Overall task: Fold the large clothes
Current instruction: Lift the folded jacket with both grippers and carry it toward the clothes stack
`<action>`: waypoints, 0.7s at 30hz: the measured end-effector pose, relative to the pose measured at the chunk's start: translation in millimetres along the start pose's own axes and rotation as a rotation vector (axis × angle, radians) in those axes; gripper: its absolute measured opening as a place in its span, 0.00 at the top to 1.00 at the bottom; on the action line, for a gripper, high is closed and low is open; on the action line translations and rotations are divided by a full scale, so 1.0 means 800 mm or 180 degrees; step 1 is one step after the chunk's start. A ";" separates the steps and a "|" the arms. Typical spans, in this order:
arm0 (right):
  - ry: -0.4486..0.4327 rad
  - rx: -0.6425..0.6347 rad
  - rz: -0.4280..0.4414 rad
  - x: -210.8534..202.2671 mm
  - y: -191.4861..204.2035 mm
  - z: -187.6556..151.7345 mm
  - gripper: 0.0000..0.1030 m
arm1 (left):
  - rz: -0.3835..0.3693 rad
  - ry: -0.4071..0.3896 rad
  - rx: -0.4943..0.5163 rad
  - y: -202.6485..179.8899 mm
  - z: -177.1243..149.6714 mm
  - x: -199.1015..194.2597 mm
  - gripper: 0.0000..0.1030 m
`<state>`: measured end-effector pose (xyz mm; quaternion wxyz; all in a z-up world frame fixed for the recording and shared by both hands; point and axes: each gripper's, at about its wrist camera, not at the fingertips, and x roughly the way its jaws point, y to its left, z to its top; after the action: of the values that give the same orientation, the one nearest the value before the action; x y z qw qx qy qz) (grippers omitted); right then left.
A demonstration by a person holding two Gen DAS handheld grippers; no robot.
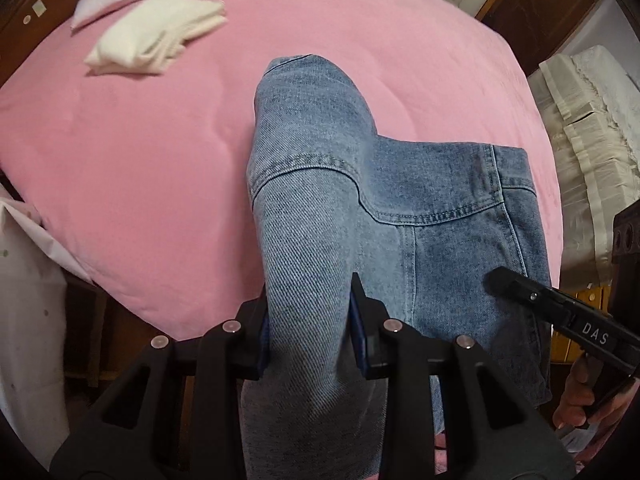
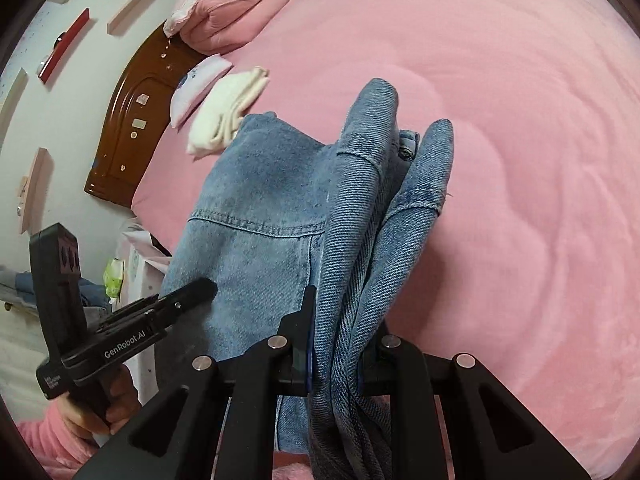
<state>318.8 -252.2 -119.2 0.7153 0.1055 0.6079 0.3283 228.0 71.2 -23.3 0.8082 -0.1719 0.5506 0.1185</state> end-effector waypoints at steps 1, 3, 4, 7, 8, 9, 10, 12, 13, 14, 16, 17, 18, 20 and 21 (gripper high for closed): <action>-0.0021 0.0042 0.0003 0.007 0.016 -0.004 0.87 | -0.0011 -0.0023 0.0037 0.022 0.002 -0.006 0.72; -0.0065 0.0127 -0.0010 0.025 0.048 -0.008 0.87 | -0.0051 -0.0020 0.0081 0.063 0.010 -0.014 0.72; -0.0080 0.0149 -0.0022 0.030 0.070 -0.019 0.87 | -0.0083 0.0003 0.0084 0.096 0.017 -0.024 0.72; -0.0197 0.0268 -0.0048 0.051 0.127 -0.033 0.87 | -0.0133 0.0036 0.0234 0.176 0.041 -0.050 0.72; -0.0243 0.0323 -0.0014 0.060 0.149 -0.035 0.87 | -0.0142 0.0023 0.0315 0.207 0.046 -0.061 0.72; -0.0271 0.0351 0.0025 0.067 0.165 -0.036 0.87 | -0.0136 0.0005 0.0398 0.233 0.056 -0.070 0.72; -0.0307 0.0359 0.0078 0.085 0.203 -0.032 0.87 | -0.0114 -0.0006 0.0463 0.256 0.063 -0.078 0.72; -0.0347 0.0346 0.0154 0.104 0.239 -0.024 0.88 | -0.0055 -0.0043 0.0591 0.296 0.093 -0.096 0.73; -0.0363 0.0312 0.0173 0.110 0.258 -0.020 0.88 | -0.0042 -0.0066 0.0616 0.315 0.107 -0.105 0.73; -0.0378 0.0252 0.0182 0.117 0.277 -0.013 0.88 | -0.0027 -0.0099 0.0640 0.335 0.124 -0.116 0.73; -0.0437 0.0117 0.0228 0.130 0.323 0.003 0.88 | -0.0064 -0.0186 0.0610 0.371 0.155 -0.136 0.73; -0.0464 0.0089 0.0265 0.131 0.336 0.011 0.88 | -0.0084 -0.0227 0.0578 0.386 0.173 -0.145 0.73; -0.0489 0.0068 0.0315 0.133 0.350 0.023 0.88 | -0.0091 -0.0273 0.0553 0.404 0.193 -0.155 0.73; -0.0548 0.0030 0.0431 0.140 0.384 0.051 0.88 | -0.0077 -0.0385 0.0565 0.429 0.230 -0.174 0.73; -0.0595 -0.0003 0.0507 0.143 0.398 0.072 0.88 | -0.0049 -0.0477 0.0585 0.442 0.252 -0.184 0.73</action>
<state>269.0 73.4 -21.9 0.7405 0.1833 0.5281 0.3730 210.6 475.6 129.4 0.8603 -0.0919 0.4959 0.0738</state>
